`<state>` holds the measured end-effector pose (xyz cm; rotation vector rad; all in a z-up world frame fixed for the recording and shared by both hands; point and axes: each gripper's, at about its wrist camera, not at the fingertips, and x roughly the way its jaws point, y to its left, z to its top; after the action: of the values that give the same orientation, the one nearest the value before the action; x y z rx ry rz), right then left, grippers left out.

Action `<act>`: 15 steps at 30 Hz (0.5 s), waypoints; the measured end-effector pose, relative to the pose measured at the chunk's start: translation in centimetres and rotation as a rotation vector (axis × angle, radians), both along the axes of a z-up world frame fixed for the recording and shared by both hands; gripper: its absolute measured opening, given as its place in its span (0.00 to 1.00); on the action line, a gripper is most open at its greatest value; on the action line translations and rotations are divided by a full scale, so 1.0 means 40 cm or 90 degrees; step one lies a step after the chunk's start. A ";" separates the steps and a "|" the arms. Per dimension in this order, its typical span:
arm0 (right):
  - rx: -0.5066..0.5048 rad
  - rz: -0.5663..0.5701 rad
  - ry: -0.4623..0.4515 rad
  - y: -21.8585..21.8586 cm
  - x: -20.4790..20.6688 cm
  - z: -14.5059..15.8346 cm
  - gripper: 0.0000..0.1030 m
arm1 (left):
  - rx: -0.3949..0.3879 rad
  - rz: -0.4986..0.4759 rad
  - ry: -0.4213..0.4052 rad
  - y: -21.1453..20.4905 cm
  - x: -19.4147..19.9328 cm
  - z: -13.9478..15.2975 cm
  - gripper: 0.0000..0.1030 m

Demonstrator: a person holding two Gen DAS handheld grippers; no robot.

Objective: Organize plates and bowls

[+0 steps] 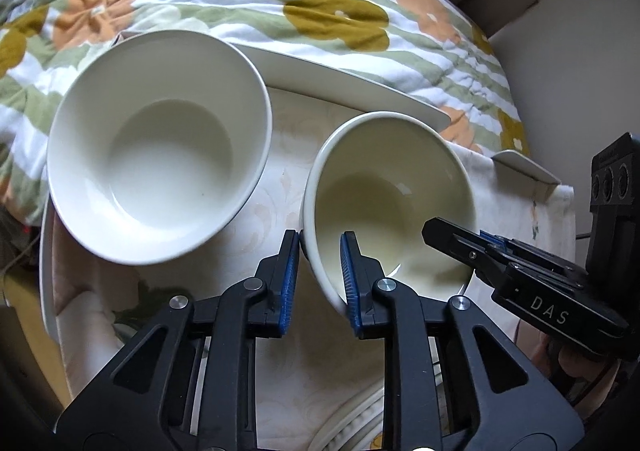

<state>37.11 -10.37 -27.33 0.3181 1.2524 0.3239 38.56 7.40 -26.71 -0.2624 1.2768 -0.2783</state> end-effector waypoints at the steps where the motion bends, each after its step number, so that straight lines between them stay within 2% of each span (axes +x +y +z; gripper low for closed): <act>1: 0.002 -0.001 0.000 -0.001 0.000 0.000 0.16 | 0.005 -0.003 -0.002 -0.003 -0.001 0.005 0.18; 7: 0.002 0.001 -0.010 -0.008 -0.009 0.014 0.16 | 0.039 -0.020 -0.035 -0.034 -0.020 0.054 0.18; 15: -0.008 -0.010 -0.053 -0.071 -0.082 0.131 0.16 | 0.043 -0.046 -0.072 -0.118 -0.088 0.185 0.18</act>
<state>33.82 -13.23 -22.08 0.3015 1.1689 0.3125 35.03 2.67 -19.32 -0.1403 1.1828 -0.3068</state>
